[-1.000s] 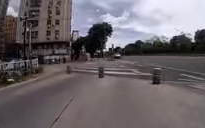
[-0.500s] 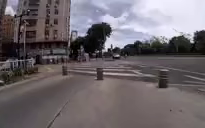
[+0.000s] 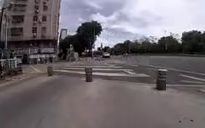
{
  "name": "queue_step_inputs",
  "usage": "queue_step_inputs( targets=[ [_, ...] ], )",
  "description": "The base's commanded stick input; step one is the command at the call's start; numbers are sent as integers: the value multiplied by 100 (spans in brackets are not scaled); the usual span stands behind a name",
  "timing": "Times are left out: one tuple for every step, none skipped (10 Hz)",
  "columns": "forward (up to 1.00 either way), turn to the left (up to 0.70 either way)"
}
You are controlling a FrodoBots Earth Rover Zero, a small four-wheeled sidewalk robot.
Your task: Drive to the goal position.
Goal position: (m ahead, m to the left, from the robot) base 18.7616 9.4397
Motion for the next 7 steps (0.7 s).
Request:
queue_step_inputs(
  targets=[
    [70,0],
    [70,0],
    [70,0],
    [70,0],
    [70,0],
    [70,0],
    [70,0]
  ],
)
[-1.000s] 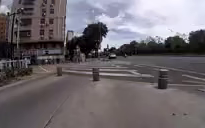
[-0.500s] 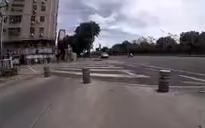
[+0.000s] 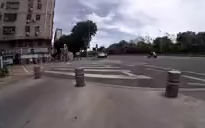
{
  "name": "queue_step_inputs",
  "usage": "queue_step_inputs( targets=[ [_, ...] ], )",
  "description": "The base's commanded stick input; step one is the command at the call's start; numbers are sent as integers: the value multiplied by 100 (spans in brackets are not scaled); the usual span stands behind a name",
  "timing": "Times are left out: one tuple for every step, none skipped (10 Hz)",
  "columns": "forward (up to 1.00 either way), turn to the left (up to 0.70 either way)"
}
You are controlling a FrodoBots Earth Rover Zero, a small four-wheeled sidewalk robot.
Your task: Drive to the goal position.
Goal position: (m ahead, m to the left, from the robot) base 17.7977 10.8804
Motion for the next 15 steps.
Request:
queue_step_inputs(
  targets=[
    [70,0],
    [70,0],
    [70,0],
    [70,0],
    [70,0],
    [70,0],
    [70,0],
    [70,0],
    [70,0],
    [70,0],
    [70,0],
    [70,0],
    [70,0],
    [70,0],
    [70,0]
  ],
)
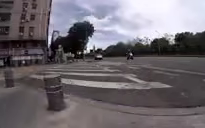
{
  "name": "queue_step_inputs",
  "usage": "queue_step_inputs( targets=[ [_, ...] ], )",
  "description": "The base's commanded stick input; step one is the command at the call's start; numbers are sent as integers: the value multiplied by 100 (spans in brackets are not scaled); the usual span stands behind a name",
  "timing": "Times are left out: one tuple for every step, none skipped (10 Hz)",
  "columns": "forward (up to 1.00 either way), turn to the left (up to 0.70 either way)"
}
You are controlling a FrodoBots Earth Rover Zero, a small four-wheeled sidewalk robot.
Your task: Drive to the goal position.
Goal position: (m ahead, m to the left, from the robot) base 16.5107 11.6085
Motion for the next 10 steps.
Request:
queue_step_inputs(
  targets=[
    [70,0],
    [70,0],
    [70,0],
    [70,0],
    [70,0],
    [70,0],
    [70,0],
    [70,0],
    [70,0],
    [70,0]
  ],
)
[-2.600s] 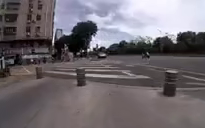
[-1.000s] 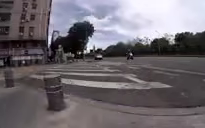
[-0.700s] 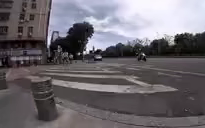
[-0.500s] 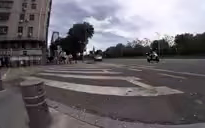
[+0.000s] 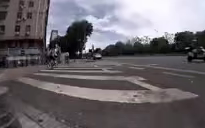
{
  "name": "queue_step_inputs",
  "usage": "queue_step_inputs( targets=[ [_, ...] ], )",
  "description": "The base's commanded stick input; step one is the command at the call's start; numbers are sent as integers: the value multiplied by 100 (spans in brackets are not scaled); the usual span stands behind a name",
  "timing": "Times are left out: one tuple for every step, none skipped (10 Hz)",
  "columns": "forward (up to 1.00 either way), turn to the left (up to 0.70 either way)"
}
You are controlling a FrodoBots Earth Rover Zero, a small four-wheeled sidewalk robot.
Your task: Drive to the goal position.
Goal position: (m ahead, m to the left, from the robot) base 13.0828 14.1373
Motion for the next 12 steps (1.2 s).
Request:
queue_step_inputs(
  targets=[
    [70,9],
    [70,14],
    [70,14],
    [70,14],
    [70,14],
    [70,14],
    [70,14],
    [70,11],
    [70,0],
    [70,0],
    [70,0],
    [70,0]
  ],
)
